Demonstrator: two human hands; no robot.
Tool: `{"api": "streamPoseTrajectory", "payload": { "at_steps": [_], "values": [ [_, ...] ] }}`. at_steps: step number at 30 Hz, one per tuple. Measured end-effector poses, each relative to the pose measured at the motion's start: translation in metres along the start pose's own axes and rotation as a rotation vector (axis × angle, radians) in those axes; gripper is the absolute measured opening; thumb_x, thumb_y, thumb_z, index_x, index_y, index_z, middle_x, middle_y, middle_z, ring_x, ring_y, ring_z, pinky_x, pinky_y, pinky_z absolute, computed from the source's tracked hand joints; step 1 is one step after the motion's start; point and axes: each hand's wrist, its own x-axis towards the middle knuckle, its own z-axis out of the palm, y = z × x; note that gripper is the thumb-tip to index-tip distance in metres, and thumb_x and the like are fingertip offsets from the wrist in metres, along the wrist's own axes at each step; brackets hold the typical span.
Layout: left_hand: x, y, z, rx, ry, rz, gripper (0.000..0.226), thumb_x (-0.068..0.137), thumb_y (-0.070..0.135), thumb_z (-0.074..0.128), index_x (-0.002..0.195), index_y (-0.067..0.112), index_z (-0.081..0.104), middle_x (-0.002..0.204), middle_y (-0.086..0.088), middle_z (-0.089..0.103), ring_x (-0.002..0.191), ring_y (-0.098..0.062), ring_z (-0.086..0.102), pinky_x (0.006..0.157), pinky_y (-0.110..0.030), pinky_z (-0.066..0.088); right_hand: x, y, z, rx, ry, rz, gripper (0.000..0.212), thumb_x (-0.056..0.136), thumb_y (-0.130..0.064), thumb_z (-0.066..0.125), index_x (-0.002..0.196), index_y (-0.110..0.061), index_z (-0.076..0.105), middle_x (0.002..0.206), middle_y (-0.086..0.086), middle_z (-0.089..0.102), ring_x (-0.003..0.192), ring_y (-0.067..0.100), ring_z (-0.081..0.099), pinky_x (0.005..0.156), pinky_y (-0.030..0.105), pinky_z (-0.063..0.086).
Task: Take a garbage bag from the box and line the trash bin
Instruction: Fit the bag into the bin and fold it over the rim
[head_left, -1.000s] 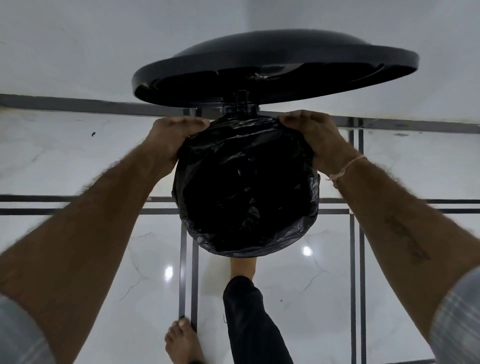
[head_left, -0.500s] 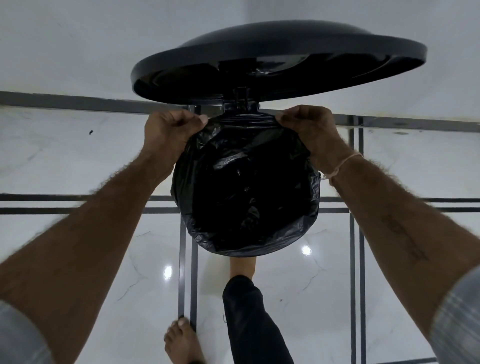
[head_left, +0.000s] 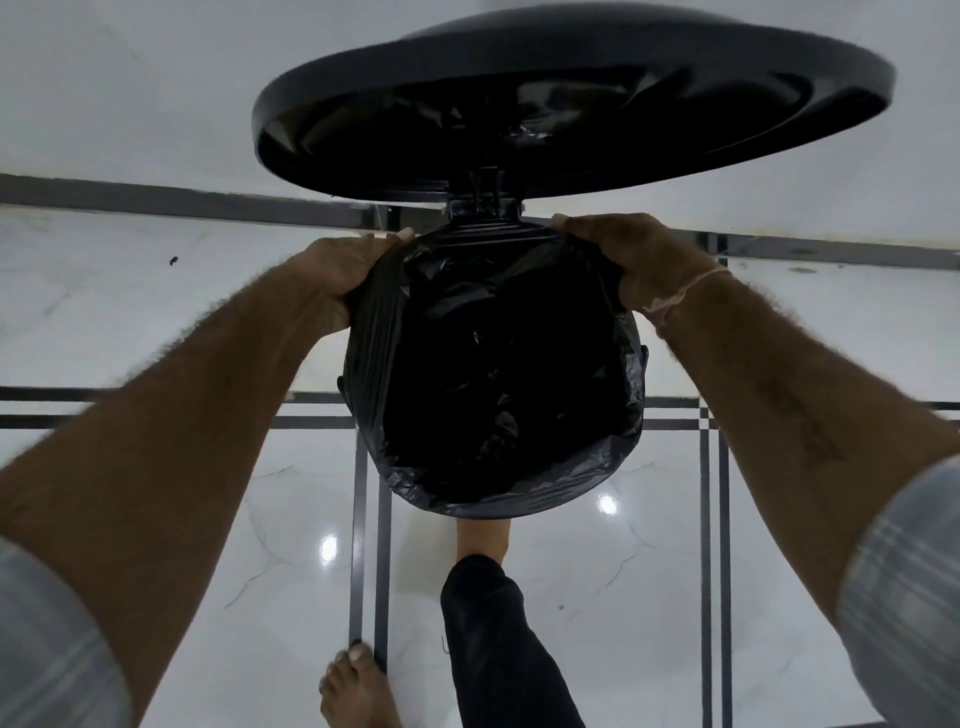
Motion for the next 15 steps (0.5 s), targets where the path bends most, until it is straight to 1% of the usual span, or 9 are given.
{"api": "streamPoseTrajectory", "payload": {
  "at_steps": [2,3,4,5,6,7,10,12,15],
  "values": [
    [-0.005,-0.006,-0.002,-0.062,0.035,0.015,0.024,0.097,0.031,0.068,0.087,0.009,0.070,0.058,0.002,0.071,0.048,-0.009,0.067,0.047,-0.020,0.054,-0.003,0.009,-0.006,0.038,0.013,-0.048,0.034,0.088,-0.031,0.083,0.103,-0.003,0.072,0.088,0.011,0.075,0.070,0.023,0.075,0.076,0.038,0.063],
    [-0.008,-0.010,-0.006,-0.121,0.043,0.037,0.023,0.097,0.032,0.068,0.092,0.010,0.072,0.066,0.002,0.073,0.056,-0.010,0.070,0.053,-0.022,0.057,-0.009,0.016,-0.010,0.060,0.010,-0.077,0.027,0.092,-0.032,0.078,0.097,-0.007,0.071,0.083,0.006,0.074,0.070,0.020,0.074,0.075,0.036,0.062],
    [-0.015,-0.015,-0.011,-0.173,0.027,0.059,0.025,0.097,0.036,0.066,0.095,0.012,0.073,0.074,0.003,0.075,0.066,-0.011,0.071,0.061,-0.024,0.059,-0.016,0.024,-0.015,0.063,0.014,-0.093,0.024,0.095,-0.035,0.075,0.091,-0.011,0.071,0.078,0.001,0.073,0.070,0.016,0.072,0.070,0.032,0.061],
    [-0.021,-0.022,-0.015,-0.186,-0.001,0.079,0.029,0.097,0.042,0.065,0.096,0.014,0.073,0.081,0.004,0.075,0.075,-0.012,0.071,0.068,-0.027,0.059,-0.023,0.032,-0.021,0.066,0.029,-0.099,0.024,0.096,-0.037,0.073,0.090,-0.014,0.072,0.077,-0.003,0.072,0.070,0.013,0.071,0.063,0.027,0.060],
    [-0.028,-0.030,-0.018,-0.171,-0.023,0.098,0.030,0.096,0.045,0.065,0.095,0.016,0.074,0.084,0.006,0.074,0.079,-0.013,0.069,0.070,-0.027,0.057,-0.030,0.042,-0.028,0.070,0.042,-0.105,0.023,0.096,-0.039,0.073,0.092,-0.016,0.074,0.077,-0.006,0.073,0.071,0.011,0.070,0.061,0.024,0.057],
    [-0.035,-0.037,-0.022,-0.144,-0.024,0.129,0.029,0.096,0.045,0.066,0.092,0.017,0.073,0.082,0.006,0.072,0.076,-0.013,0.066,0.065,-0.026,0.053,-0.035,0.050,-0.033,0.080,0.047,-0.101,0.023,0.095,-0.040,0.074,0.094,-0.017,0.075,0.079,-0.008,0.074,0.075,0.011,0.069,0.063,0.024,0.055],
    [-0.046,-0.050,-0.021,-0.135,0.023,0.229,0.032,0.098,0.037,0.067,0.082,0.010,0.070,0.068,0.001,0.068,0.054,-0.013,0.058,0.047,-0.023,0.044,-0.041,0.061,-0.040,0.101,0.074,0.002,0.025,0.094,-0.043,0.075,0.098,-0.019,0.075,0.085,-0.010,0.073,0.090,0.015,0.067,0.081,0.033,0.054],
    [-0.046,-0.048,-0.015,-0.196,0.081,0.176,0.033,0.098,0.036,0.066,0.077,0.011,0.070,0.068,0.000,0.070,0.053,-0.013,0.063,0.048,-0.022,0.049,-0.038,0.059,-0.038,0.145,0.098,0.070,0.026,0.093,-0.044,0.075,0.096,-0.018,0.074,0.085,-0.008,0.072,0.096,0.019,0.067,0.088,0.039,0.058],
    [-0.040,-0.045,-0.012,-0.226,0.167,0.107,0.031,0.098,0.035,0.067,0.077,0.012,0.071,0.064,0.002,0.073,0.054,-0.011,0.068,0.052,-0.022,0.054,-0.032,0.048,-0.030,0.166,0.139,0.106,0.024,0.097,-0.041,0.071,0.088,-0.019,0.070,0.081,-0.005,0.067,0.085,0.019,0.066,0.084,0.039,0.058]
  ]
}}
